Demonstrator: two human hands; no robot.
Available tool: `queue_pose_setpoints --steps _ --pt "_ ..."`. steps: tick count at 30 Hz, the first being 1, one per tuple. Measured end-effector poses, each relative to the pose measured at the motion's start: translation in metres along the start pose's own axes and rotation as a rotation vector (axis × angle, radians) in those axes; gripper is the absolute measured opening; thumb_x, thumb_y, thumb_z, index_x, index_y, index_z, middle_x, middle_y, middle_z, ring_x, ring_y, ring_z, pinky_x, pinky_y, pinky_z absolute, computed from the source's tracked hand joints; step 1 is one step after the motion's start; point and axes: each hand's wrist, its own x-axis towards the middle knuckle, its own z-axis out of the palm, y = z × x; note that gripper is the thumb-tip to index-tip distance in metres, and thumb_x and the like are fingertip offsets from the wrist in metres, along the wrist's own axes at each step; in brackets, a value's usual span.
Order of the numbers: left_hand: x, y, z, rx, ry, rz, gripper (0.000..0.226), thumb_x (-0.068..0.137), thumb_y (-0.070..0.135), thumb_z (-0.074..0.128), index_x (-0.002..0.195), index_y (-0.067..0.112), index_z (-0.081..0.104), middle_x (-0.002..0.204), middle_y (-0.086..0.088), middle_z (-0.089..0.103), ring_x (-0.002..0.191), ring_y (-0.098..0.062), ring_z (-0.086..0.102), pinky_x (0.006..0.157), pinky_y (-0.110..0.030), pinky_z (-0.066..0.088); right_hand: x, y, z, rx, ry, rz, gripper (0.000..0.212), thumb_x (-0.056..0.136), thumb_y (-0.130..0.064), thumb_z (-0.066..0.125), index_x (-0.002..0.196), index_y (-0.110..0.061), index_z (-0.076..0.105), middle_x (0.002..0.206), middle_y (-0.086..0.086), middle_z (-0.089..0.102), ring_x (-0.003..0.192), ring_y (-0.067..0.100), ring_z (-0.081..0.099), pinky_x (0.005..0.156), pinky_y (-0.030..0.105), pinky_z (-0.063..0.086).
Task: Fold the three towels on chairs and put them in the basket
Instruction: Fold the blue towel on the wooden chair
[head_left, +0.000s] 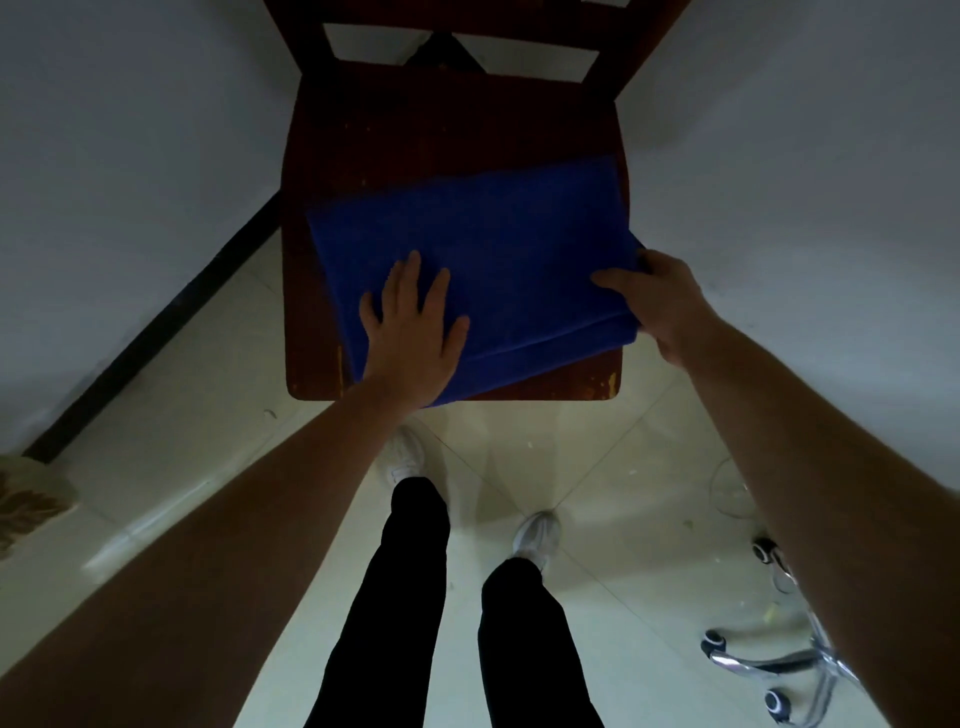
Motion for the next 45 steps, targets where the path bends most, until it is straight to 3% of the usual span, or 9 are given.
queue_pose_setpoints --steps 3,6,10,16,19,22,29,41,45 --pt "0.008 -0.024 -0.035 -0.374 0.268 -0.224 0.048 0.098 0.036 0.041 0.140 0.014 0.045 0.149 -0.016 0.038 0.133 -0.033 0.040 0.107 -0.047 0.033 -0.013 -0.021 0.019 -0.134 0.004 -0.183 0.050 0.089 -0.023 0.069 0.135 -0.015 0.055 0.121 0.000 0.064 0.106 0.021 0.063 0.097 0.039 0.054" --pt "0.020 -0.054 -0.074 -1.075 0.250 -0.691 0.035 0.100 0.031 0.041 0.129 0.016 0.053 0.119 -0.004 0.055 0.110 -0.021 0.053 0.092 -0.036 0.045 -0.039 -0.042 0.058 -0.397 0.098 -0.480 0.054 0.093 -0.025 0.062 0.143 -0.014 0.046 0.109 -0.008 0.055 0.086 0.005 0.055 0.080 0.012 0.046" --pt "0.024 -0.097 -0.099 -1.466 0.128 -0.900 0.042 0.103 0.039 0.037 0.131 0.014 0.054 0.120 -0.006 0.062 0.111 -0.020 0.060 0.089 -0.038 0.053 -0.059 -0.040 0.131 -0.583 0.069 -0.747 0.053 0.096 -0.033 0.053 0.146 -0.018 0.042 0.130 0.007 0.057 0.099 0.022 0.062 0.079 0.033 0.052" --pt "0.014 -0.112 -0.096 -1.362 0.030 -0.873 0.036 0.103 0.031 0.040 0.133 0.016 0.051 0.119 -0.006 0.063 0.114 -0.022 0.061 0.088 -0.038 0.054 -0.080 0.015 0.210 -1.055 -0.290 -0.798 0.055 0.099 -0.033 0.050 0.150 -0.024 0.033 0.133 0.009 0.046 0.113 0.029 0.055 0.073 0.039 0.047" --pt "0.014 -0.107 -0.091 -1.074 0.060 -0.752 0.037 0.097 0.019 0.049 0.134 0.019 0.049 0.124 -0.006 0.060 0.108 -0.020 0.061 0.090 -0.037 0.054 -0.080 0.032 0.199 -0.821 -0.373 -0.717 0.051 0.096 -0.034 0.055 0.145 -0.022 0.044 0.133 0.006 0.050 0.118 0.025 0.052 0.087 0.042 0.053" --pt "0.017 -0.095 -0.086 -0.598 0.153 -0.442 0.055 0.088 0.017 0.057 0.140 0.016 0.042 0.137 -0.010 0.047 0.115 -0.022 0.052 0.093 -0.035 0.046 -0.073 0.040 0.172 -0.484 -0.291 -0.611 0.035 0.097 -0.025 0.055 0.132 -0.023 0.059 0.123 0.001 0.060 0.101 0.014 0.063 0.086 0.040 0.055" --pt "0.040 -0.076 -0.072 0.170 0.011 0.119 0.086 0.073 0.042 0.074 0.148 0.024 0.036 0.156 -0.023 0.021 0.142 -0.045 0.020 0.110 -0.062 0.023 -0.040 0.042 0.125 -0.607 0.086 -0.495 0.033 0.095 -0.027 0.058 0.128 -0.025 0.056 0.125 0.005 0.054 0.086 0.019 0.063 0.073 0.033 0.054" --pt "0.045 -0.084 -0.086 -0.418 0.254 -0.303 0.033 0.093 0.026 0.058 0.122 0.011 0.060 0.111 -0.004 0.064 0.097 -0.015 0.059 0.080 -0.025 0.044 -0.024 0.041 0.135 -0.481 0.032 -0.414 0.034 0.082 -0.021 0.068 0.115 -0.023 0.058 0.098 -0.002 0.061 0.080 0.012 0.057 0.070 0.030 0.050" --pt "0.054 -0.094 -0.097 -0.468 0.310 -0.377 0.032 0.091 0.022 0.055 0.119 0.009 0.061 0.113 -0.007 0.065 0.096 -0.016 0.060 0.079 -0.027 0.050 -0.028 0.038 0.141 -0.429 -0.013 -0.350 0.036 0.082 -0.020 0.071 0.114 -0.019 0.055 0.075 -0.012 0.058 0.066 0.001 0.055 0.058 0.016 0.041"
